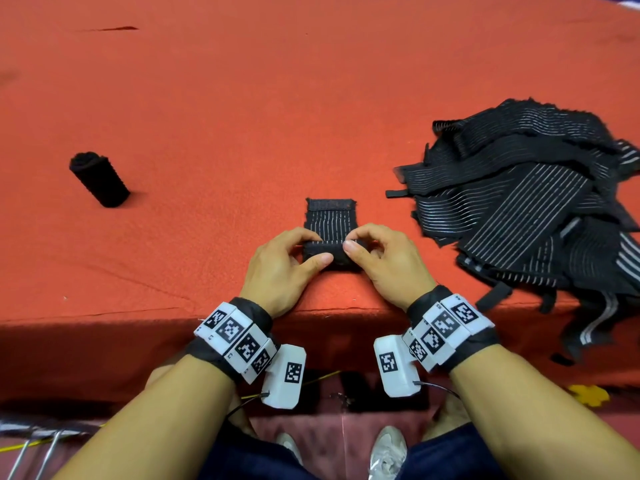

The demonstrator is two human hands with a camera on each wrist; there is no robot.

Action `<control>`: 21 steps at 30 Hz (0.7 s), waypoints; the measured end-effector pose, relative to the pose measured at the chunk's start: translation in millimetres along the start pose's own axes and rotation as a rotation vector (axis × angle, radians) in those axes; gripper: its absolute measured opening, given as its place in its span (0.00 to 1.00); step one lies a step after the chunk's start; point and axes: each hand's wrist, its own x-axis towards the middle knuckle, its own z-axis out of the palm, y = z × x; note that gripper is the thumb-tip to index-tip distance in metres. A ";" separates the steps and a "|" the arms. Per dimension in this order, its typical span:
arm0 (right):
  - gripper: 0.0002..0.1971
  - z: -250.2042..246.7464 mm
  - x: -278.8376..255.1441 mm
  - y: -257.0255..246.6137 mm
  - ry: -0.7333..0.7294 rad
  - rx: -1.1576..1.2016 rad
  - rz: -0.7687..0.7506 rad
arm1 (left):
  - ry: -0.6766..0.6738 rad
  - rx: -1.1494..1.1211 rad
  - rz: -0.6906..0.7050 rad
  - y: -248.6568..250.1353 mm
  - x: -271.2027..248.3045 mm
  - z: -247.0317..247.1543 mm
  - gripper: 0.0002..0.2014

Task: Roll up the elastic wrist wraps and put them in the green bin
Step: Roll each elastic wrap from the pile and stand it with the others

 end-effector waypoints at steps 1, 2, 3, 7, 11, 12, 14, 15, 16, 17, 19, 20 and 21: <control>0.04 -0.1 -0.4 0.1 0.002 0.014 -0.016 | 0.006 0.000 -0.006 -0.7 0.5 0.1 0.09; 0.08 -0.4 -0.9 0.6 -0.008 0.038 -0.030 | 0.011 -0.003 -0.012 -1.1 1.0 0.4 0.09; 0.12 -1.0 -1.4 1.3 -0.025 0.055 -0.039 | 0.016 -0.008 -0.018 -1.4 1.4 0.5 0.09; 0.11 -2.1 -0.9 2.2 -0.059 0.052 -0.018 | 0.027 -0.020 -0.017 -2.0 1.7 1.1 0.09; 0.03 -0.4 1.1 1.8 -0.049 0.034 -0.012 | 0.014 -0.014 0.043 -3.5 0.7 1.5 0.16; 0.02 -0.4 1.2 1.2 -0.048 0.035 -0.007 | 0.005 -0.003 0.080 -3.1 -0.2 1.5 0.19; 0.02 -0.6 1.4 -0.4 -0.045 0.034 0.004 | -0.009 -0.003 0.143 -2.9 -0.9 1.2 0.21; 0.02 -0.6 0.9 -1.0 -0.042 0.032 0.010 | -0.015 -0.013 0.154 -3.1 -0.8 1.0 0.20; 0.03 -0.5 0.7 -1.6 -0.040 0.026 0.014 | -0.019 -0.021 0.151 -3.5 -0.4 1.1 0.19; 0.03 -0.5 0.0 -1.6 -0.036 0.017 0.013 | -0.020 -0.025 0.139 -4.1 0.0 1.5 0.17; 0.02 -0.3 -1.4 -1.6 -0.022 0.011 -0.005 | -0.017 -0.023 0.109 -4.7 1.2 1.9 0.15; 0.03 -0.2 -2.0 -1.7 -0.016 0.009 -0.025 | -0.014 -0.018 0.099 -4.6 1.8 2.1 0.14; 0.06 -0.4 -2.9 -2.7 -0.021 -0.001 -0.051 | -0.013 -0.013 0.091 -4.2 2.1 2.3 0.13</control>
